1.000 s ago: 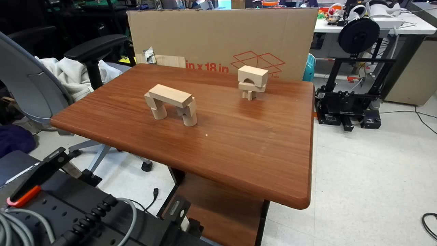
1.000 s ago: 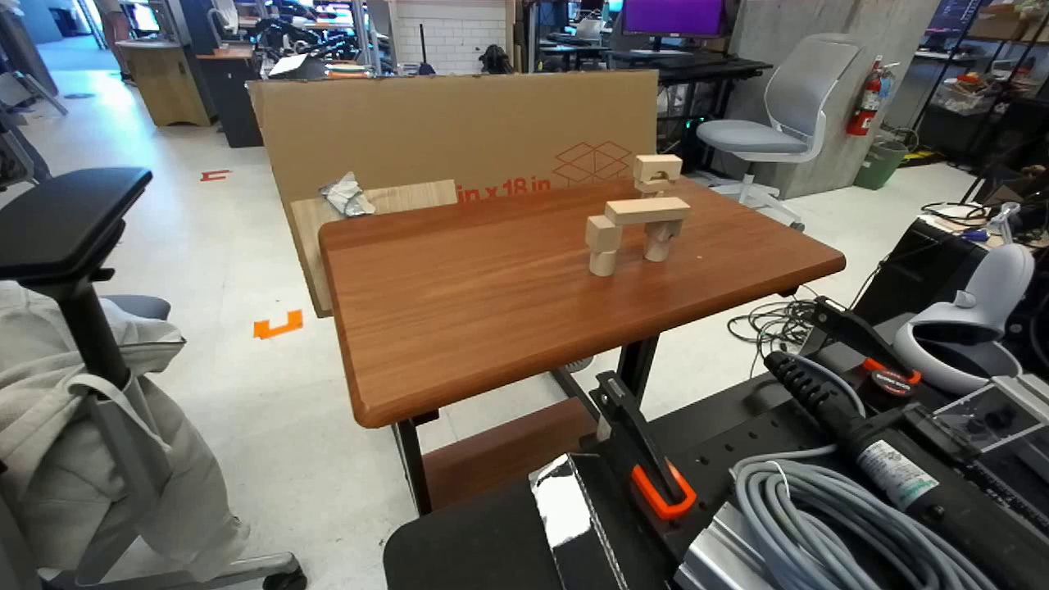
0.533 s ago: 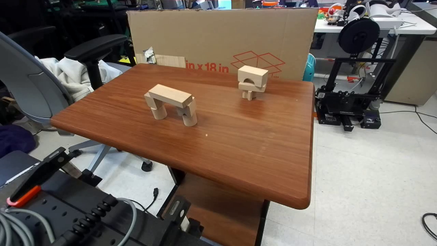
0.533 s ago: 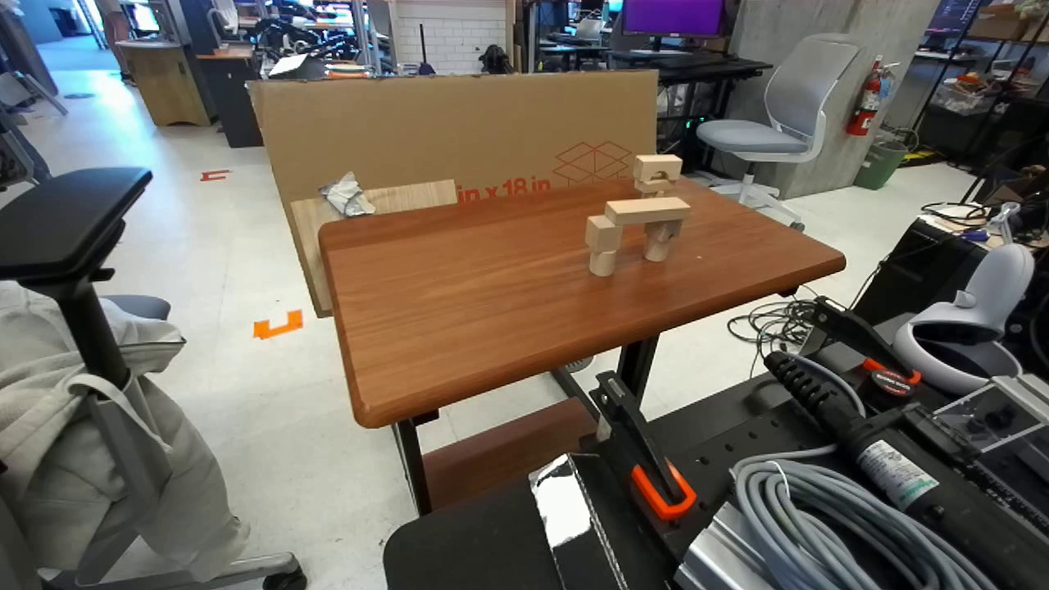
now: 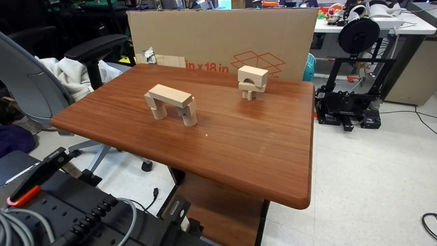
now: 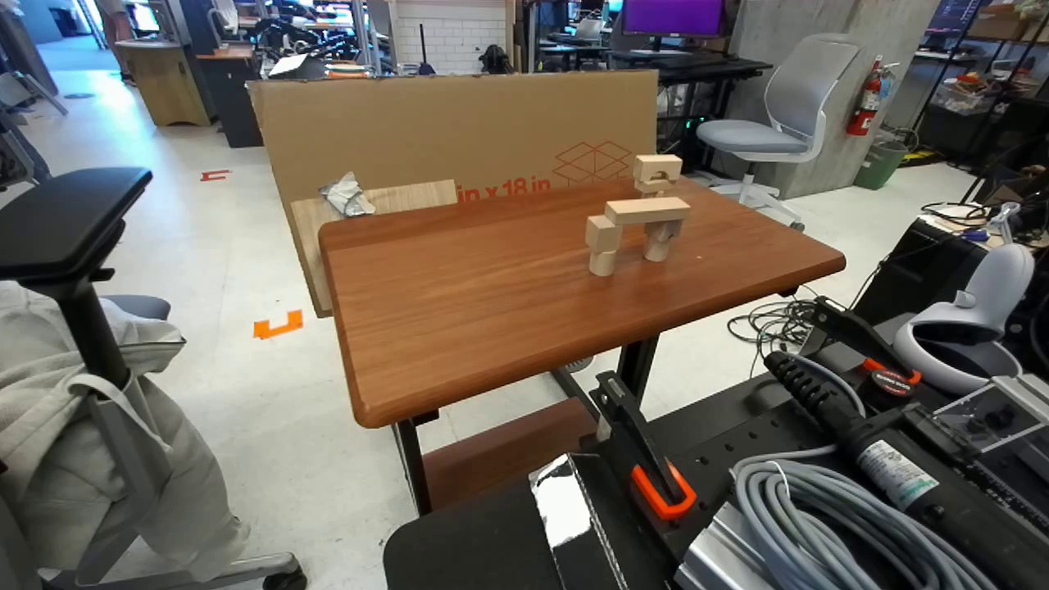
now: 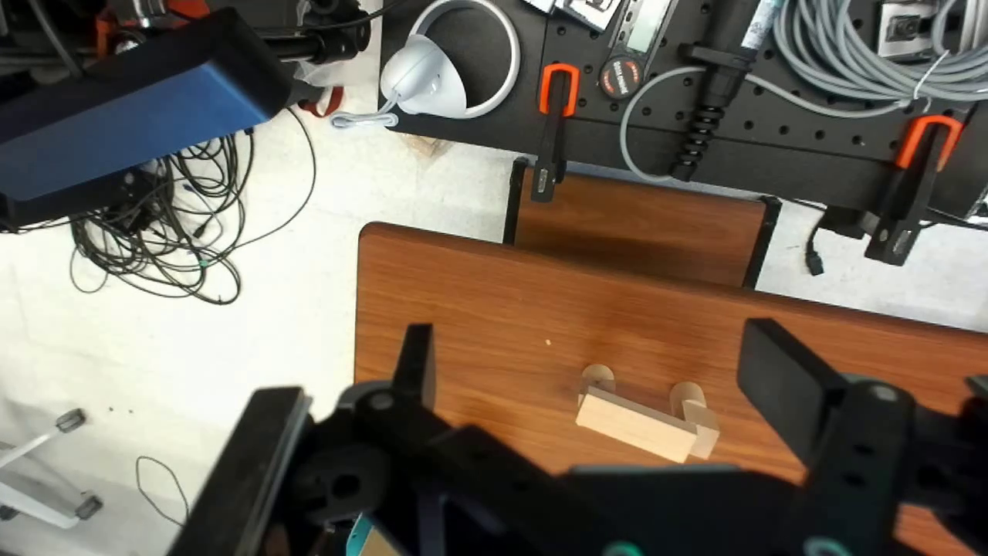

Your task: Remove the object from the smaller toy tower and put it on top of the larger toy tower

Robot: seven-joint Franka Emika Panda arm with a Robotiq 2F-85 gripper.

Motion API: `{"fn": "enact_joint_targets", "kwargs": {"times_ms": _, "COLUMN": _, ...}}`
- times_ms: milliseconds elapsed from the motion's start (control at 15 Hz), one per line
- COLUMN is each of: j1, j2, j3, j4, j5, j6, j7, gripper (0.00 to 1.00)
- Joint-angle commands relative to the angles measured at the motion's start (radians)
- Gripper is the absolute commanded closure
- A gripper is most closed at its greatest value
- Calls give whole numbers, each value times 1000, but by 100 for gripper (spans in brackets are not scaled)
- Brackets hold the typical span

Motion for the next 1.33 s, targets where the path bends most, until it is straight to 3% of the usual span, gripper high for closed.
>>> {"fn": "enact_joint_targets", "kwargs": {"times_ms": 0, "j1": 12, "j2": 90, "j3": -19, "j4": -30, "j5": -30, "j6": 111, "j7": -5, "gripper": 0}}
{"fn": "enact_joint_targets", "kwargs": {"times_ms": 400, "j1": 26, "j2": 338, "j3": -113, "j4": 72, "j5": 55, "j6": 298, "j7": -110, "gripper": 0}}
{"fn": "enact_joint_targets", "kwargs": {"times_ms": 733, "j1": 63, "j2": 616, "j3": -182, "j4": 331, "j5": 266, "j6": 261, "j7": -220, "gripper": 0}}
{"fn": "enact_joint_targets", "kwargs": {"times_ms": 1000, "j1": 39, "j2": 830, "j3": -153, "j4": 563, "j5": 417, "j6": 200, "j7": -209, "gripper": 0}}
{"fn": "enact_joint_targets", "kwargs": {"times_ms": 1267, "j1": 13, "j2": 987, "j3": -112, "j4": 746, "j5": 420, "j6": 173, "j7": -107, "gripper": 0}}
